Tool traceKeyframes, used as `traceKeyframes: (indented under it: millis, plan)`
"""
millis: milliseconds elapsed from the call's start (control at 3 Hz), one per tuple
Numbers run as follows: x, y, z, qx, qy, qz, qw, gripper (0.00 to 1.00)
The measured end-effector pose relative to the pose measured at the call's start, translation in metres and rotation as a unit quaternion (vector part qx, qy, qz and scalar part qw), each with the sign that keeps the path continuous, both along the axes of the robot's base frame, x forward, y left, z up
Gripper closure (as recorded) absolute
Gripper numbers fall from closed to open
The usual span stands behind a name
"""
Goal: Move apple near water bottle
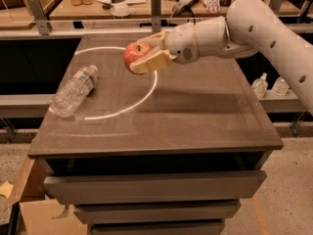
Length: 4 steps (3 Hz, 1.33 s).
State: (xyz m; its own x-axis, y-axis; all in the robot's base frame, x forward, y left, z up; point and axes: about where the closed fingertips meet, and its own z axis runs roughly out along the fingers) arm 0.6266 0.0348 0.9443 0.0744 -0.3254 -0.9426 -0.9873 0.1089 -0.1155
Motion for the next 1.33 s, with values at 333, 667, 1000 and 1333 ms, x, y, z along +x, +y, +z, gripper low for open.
traceKeyframes:
  millis: [333,667,1000,1333]
  plan:
    - [-0.005,0.011,-0.005,-0.019,0.012,0.002,0.9997,1.00]
    - [-0.009,0.031,-0.021,-0.021,0.032,0.005,0.9993,1.00]
    - [-0.008,0.051,-0.039,-0.013,0.045,0.005,0.9989,1.00]
    - [-0.003,0.071,-0.053,-0.002,0.049,0.008,0.9988,1.00]
